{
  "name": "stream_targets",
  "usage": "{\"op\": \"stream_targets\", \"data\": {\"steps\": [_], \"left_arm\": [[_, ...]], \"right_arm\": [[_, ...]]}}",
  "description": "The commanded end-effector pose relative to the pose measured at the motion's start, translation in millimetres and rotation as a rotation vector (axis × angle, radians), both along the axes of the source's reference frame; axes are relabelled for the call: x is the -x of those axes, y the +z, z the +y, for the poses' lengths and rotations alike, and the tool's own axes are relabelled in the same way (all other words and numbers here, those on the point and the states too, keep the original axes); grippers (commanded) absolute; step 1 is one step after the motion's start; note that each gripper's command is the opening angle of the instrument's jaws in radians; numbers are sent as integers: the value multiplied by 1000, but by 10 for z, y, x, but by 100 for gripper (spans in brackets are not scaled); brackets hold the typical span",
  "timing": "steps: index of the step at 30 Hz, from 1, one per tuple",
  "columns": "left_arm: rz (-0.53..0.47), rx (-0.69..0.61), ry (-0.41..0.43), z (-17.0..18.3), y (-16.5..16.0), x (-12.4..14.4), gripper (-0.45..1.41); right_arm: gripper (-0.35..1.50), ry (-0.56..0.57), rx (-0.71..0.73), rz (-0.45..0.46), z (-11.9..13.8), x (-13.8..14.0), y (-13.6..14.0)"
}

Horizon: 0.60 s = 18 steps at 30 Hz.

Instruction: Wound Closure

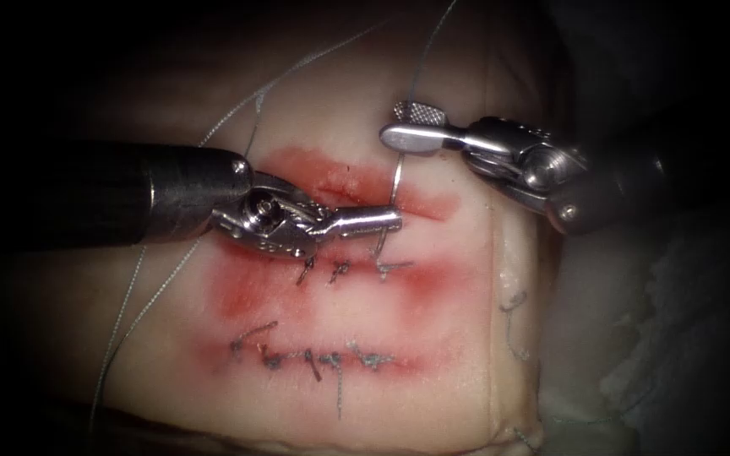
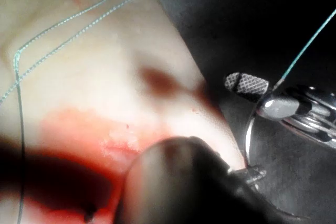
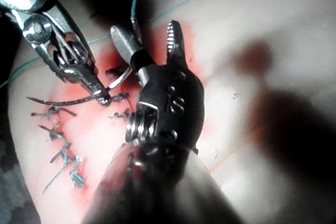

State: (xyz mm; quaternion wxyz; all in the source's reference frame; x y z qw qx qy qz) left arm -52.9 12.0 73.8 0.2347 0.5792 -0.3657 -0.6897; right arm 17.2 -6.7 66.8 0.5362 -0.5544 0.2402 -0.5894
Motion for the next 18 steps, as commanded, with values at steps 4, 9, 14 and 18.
{"op": "stream_targets", "data": {"steps": [4, 9, 14, 18], "left_arm": [[-3, 3, 0, 6, 3, 7, -45], [-3, 3, 0, 6, 2, 7, -45], [-4, 2, 2, 7, 2, 7, -43], [-15, 2, 26, 10, 3, 7, 54]], "right_arm": [[-21, 38, -140, 55, -1, -9, 0], [-35, 25, -158, 68, -2, -9, 0], [-35, 14, -157, 73, -5, -9, 1], [-35, -14, -147, 77, -7, -8, 3]]}}
